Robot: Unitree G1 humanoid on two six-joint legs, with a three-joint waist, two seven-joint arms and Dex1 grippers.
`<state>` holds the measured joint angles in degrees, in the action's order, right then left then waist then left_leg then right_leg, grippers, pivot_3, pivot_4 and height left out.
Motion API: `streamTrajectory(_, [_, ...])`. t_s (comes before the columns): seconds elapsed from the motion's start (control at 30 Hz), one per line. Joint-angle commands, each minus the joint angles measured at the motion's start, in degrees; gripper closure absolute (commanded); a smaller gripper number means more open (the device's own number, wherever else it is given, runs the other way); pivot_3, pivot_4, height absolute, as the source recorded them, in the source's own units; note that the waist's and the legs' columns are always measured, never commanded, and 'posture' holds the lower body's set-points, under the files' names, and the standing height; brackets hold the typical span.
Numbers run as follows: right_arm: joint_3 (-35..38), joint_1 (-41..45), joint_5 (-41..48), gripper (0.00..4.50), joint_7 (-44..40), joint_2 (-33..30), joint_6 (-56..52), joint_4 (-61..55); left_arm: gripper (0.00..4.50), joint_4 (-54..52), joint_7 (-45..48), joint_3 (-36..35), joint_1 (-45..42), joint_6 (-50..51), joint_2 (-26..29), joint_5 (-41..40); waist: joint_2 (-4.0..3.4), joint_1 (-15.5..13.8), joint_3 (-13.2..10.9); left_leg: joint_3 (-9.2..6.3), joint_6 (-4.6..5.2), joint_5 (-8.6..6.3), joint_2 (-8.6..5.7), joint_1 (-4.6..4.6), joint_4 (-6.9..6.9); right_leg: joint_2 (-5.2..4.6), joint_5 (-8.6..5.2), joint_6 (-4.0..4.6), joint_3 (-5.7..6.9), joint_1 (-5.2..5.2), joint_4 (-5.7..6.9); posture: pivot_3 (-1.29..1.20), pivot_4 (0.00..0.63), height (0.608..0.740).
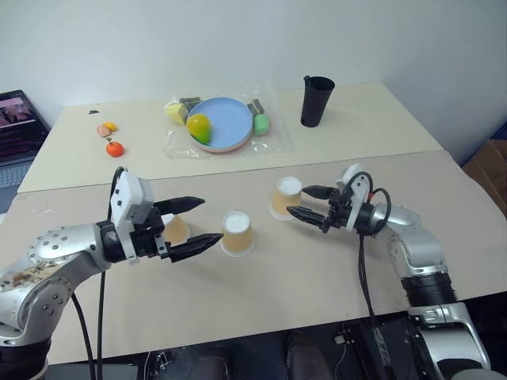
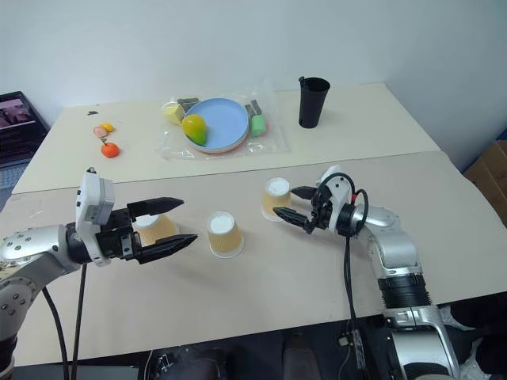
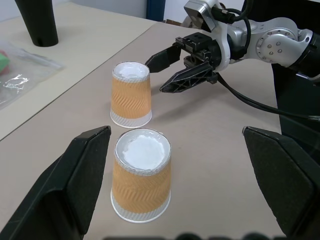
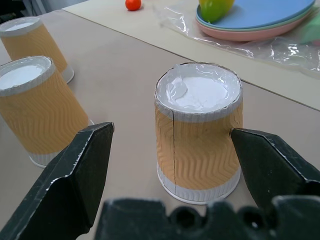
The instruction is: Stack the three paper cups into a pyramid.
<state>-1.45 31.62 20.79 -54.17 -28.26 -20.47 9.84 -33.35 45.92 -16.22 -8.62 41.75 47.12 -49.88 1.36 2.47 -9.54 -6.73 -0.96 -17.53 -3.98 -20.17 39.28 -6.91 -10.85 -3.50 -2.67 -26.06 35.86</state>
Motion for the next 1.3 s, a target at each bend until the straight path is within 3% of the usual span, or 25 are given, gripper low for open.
streamTrajectory(0.03, [0.24,2.92,-0.47,0.13,-0.92,0.53,2.17,1.1,0.0,-2.36,-1.02,-1.48,0.24,-0.37,-0.19,-1.62,0.0,0.06,0.0,0.0,0.0,0.0,0.0,0.0,0.0,0.0,0.0,0.0,0.0,0.0,0.0,0.0,0.15,0.735])
streamTrajectory(0.83, [-1.0,14.67,-5.69,0.13,-3.52,7.77,11.4,18.84,0.0,-5.3,-6.69,-3.1,2.46,0.16,0.0,-7.05,-0.01,0.18,0.0,0.0,-0.08,0.04,0.04,0.0,0.0,0.04,0.04,0.05,0.0,-0.02,0.0,0.0,0.15,0.735])
streamTrajectory(1.03, [-0.23,14.25,-4.99,1.71,-4.07,7.09,10.52,18.23,0.0,-5.2,-7.43,-3.48,2.53,0.17,0.04,-7.72,-0.01,0.22,0.0,-0.01,-0.08,0.04,0.04,0.0,0.0,0.04,0.04,0.05,0.0,-0.03,-0.01,0.0,0.15,0.735])
streamTrajectory(1.3, [3.23,10.18,-0.19,1.71,-9.3,-0.57,2.91,9.21,0.0,-5.66,-7.52,-4.8,3.95,0.8,0.77,-9.21,-0.02,-0.08,0.0,-0.01,-0.06,0.03,0.04,-0.02,0.0,0.04,0.04,0.05,0.0,-0.03,-0.03,0.0,0.15,0.735])
